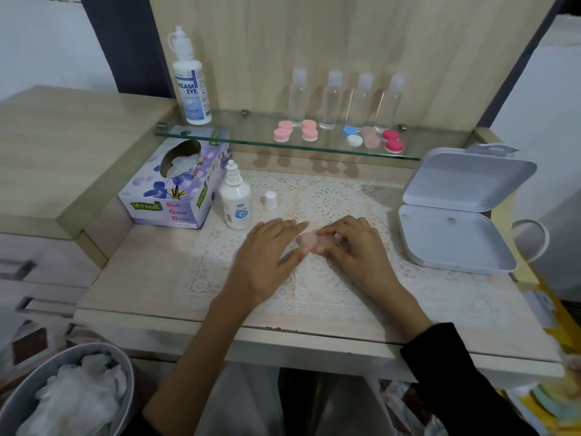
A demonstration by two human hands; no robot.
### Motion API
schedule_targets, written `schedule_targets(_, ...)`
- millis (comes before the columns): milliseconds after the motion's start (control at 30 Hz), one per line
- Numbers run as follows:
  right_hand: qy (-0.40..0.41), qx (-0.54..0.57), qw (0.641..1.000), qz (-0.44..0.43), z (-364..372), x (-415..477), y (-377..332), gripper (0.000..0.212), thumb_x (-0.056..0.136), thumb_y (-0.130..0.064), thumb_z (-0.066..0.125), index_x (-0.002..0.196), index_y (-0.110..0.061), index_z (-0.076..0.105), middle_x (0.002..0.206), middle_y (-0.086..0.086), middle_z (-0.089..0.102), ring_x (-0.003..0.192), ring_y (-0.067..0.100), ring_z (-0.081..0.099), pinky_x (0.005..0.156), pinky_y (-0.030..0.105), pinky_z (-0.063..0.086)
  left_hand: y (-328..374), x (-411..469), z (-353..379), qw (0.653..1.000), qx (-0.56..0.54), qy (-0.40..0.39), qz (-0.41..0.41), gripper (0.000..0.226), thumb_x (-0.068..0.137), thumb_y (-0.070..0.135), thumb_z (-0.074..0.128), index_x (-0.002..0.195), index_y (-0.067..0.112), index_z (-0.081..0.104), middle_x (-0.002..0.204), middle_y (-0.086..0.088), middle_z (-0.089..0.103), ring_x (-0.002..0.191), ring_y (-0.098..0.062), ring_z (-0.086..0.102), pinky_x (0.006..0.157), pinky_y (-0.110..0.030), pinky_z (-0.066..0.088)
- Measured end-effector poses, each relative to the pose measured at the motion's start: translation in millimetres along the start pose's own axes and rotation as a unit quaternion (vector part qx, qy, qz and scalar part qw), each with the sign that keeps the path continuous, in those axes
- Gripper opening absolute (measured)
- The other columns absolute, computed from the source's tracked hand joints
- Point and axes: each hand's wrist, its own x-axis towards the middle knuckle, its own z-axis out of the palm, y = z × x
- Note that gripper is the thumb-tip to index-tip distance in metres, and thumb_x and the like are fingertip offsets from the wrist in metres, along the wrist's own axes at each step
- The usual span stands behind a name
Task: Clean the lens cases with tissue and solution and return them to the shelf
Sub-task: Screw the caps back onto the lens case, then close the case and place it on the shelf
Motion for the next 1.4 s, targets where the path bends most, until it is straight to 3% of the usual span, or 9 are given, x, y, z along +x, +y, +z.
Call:
schedule_targets(233,-0.005,0.008,1.0,0.005,-1.6,-0.5,-3.4,0.037,0.074,-0.049,0.066,0.1,-0.023,0.072,0.086,-0.02,0.052,0.085,0.008,0.042,0.078,0.031,0.035,2.6,9.8,-6.2,0.997,0.078,-0.012,0.025,0.049,0.089,0.058,0.032,0.127,0.036,0.056,0.126,0.007,0.054,0.118,-0.014,0.047,0.097,-0.039,0.04)
schedule_targets(400,-0.005,0.012,1.0,0.006,-0.8,0.0,-4.6,0.039,0.074,-0.047,0.068,0.102,-0.02,0.073,0.081,-0.022,0.045,0.085,0.008,0.044,0.075,0.027,0.035,13.0,16.3,-12.1,0.994,0.106,0.012,0.011,0.029,0.089,0.043,0.058,0.115,0.034,0.065,0.114,0.014,0.059,0.107,-0.012,0.051,0.084,-0.029,0.036)
schedule_targets(633,-0.012,0.028,1.0,0.005,-2.5,0.7,-5.8,0.029,0.076,-0.024,0.079,0.102,-0.013,0.073,0.079,-0.017,0.043,0.079,0.001,0.044,0.069,0.02,0.035,18.5,13.8,-6.4,0.991,0.111,0.079,-0.015,0.022,0.08,0.041,0.07,0.098,0.029,0.074,0.096,0.015,0.065,0.096,-0.014,0.054,0.073,-0.027,0.032)
schedule_targets(867,-0.014,0.06,0.998,0.021,-4.1,0.0,-7.9,0.03,0.074,-0.019,0.081,0.102,-0.012,0.074,0.08,-0.014,0.045,0.074,0.003,0.047,0.066,0.01,0.034,8.3,16.6,-4.9,0.998,0.042,0.05,-0.017,0.03,0.078,0.052,0.067,0.097,0.029,0.068,0.098,0.015,0.061,0.099,-0.01,0.051,0.085,-0.03,0.031)
schedule_targets(1000,-0.016,0.067,0.997,0.029,-3.2,0.3,-8.4,0.031,0.073,-0.022,0.081,0.102,-0.012,0.074,0.08,-0.011,0.047,0.075,0.008,0.049,0.067,0.015,0.037,5.8,14.4,-3.1,0.999,0.023,0.019,0.011,0.048,0.08,0.057,0.041,0.118,0.035,0.06,0.113,0.016,0.056,0.111,-0.007,0.044,0.093,-0.029,0.022)
schedule_targets(1133,-0.013,0.07,0.997,0.03,-2.9,0.4,-8.4,0.032,0.073,-0.021,0.081,0.102,-0.012,0.074,0.081,-0.01,0.048,0.075,0.009,0.049,0.067,0.017,0.037,4.3,16.3,-1.4,0.999,-0.014,0.034,0.0,0.032,0.08,0.048,0.056,0.107,0.032,0.064,0.102,0.018,0.057,0.104,-0.006,0.049,0.095,-0.033,0.027)
schedule_targets(1233,-0.012,0.07,0.997,0.025,-3.2,0.5,-8.2,0.032,0.073,-0.021,0.081,0.103,-0.012,0.074,0.08,-0.012,0.047,0.076,0.009,0.049,0.067,0.016,0.036,2.7,16.9,0.0,0.998,-0.024,0.047,-0.013,0.03,0.079,0.047,0.067,0.102,0.029,0.061,0.098,0.02,0.054,0.1,-0.003,0.049,0.092,-0.027,0.025)
schedule_targets(1400,-0.008,0.072,0.997,0.027,-2.2,0.9,-8.2,0.031,0.072,-0.022,0.082,0.101,-0.013,0.074,0.081,-0.009,0.049,0.076,0.014,0.05,0.068,0.022,0.039,6.6,14.2,-0.7,0.999,0.01,0.02,0.026,0.045,0.081,0.048,0.039,0.12,0.033,0.058,0.116,0.017,0.055,0.113,-0.005,0.044,0.096,-0.032,0.023)
